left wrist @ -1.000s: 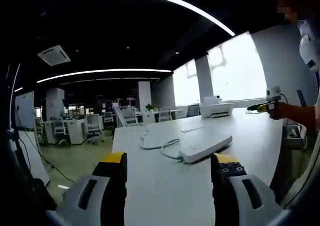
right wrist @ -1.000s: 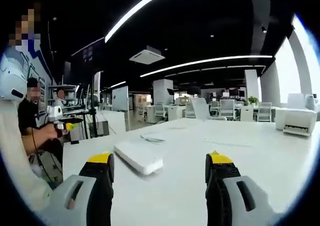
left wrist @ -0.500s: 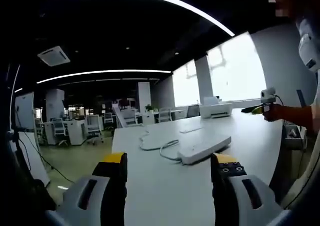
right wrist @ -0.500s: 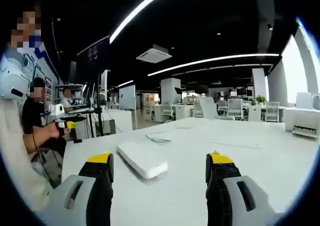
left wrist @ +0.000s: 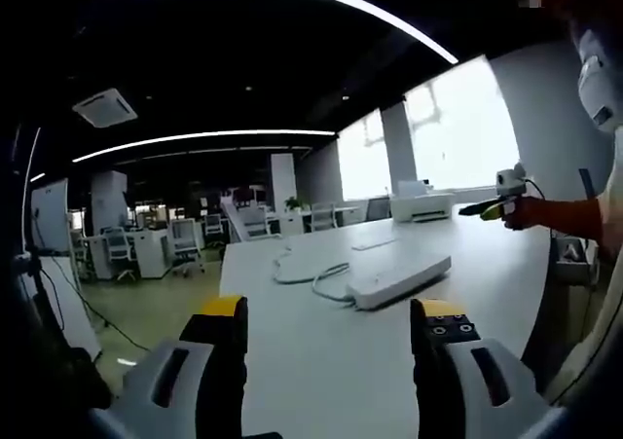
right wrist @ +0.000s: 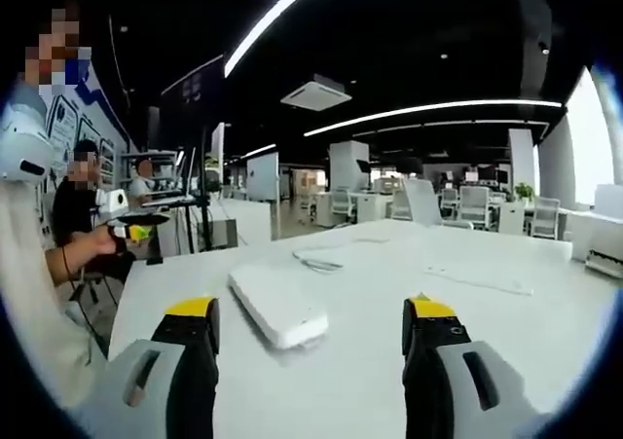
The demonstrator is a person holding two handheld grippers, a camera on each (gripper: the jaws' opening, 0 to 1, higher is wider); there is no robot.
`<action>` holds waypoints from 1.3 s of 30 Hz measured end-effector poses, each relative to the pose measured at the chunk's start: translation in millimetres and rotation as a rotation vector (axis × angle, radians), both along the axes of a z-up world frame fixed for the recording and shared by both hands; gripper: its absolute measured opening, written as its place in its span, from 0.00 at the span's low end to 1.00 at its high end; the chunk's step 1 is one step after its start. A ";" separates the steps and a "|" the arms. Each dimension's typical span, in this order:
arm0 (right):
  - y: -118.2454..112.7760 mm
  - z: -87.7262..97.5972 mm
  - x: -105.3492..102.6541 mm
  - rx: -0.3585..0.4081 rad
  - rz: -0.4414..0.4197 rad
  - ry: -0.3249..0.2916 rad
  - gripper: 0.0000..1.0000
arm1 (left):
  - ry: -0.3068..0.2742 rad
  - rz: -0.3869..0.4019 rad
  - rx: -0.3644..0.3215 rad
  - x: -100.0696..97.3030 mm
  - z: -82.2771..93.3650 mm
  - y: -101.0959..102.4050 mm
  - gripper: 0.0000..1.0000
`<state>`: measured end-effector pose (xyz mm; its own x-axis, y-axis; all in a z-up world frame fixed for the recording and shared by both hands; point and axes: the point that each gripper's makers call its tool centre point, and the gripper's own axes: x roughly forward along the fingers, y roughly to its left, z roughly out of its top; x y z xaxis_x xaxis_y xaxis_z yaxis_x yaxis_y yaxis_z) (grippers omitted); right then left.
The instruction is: Pick up the power strip scattered on the table, fix it on the side mounting bracket of the table, and press the switch
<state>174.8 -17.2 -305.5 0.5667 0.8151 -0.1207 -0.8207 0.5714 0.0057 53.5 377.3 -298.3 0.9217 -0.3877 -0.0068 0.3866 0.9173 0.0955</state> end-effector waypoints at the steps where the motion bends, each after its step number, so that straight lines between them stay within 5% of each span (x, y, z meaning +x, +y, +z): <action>1: 0.5 -0.6 1.6 -0.002 0.004 -0.001 0.73 | 0.002 -0.002 0.001 -0.3 -0.1 -0.1 0.72; 25: 33.2 -24.3 25.7 -0.080 0.134 0.022 0.75 | 0.041 -0.007 0.031 -8.5 -1.0 4.2 0.72; 39: 65.5 -41.0 14.4 -0.159 0.246 0.038 0.75 | 0.062 -0.005 0.052 -14.1 -4.5 7.8 0.72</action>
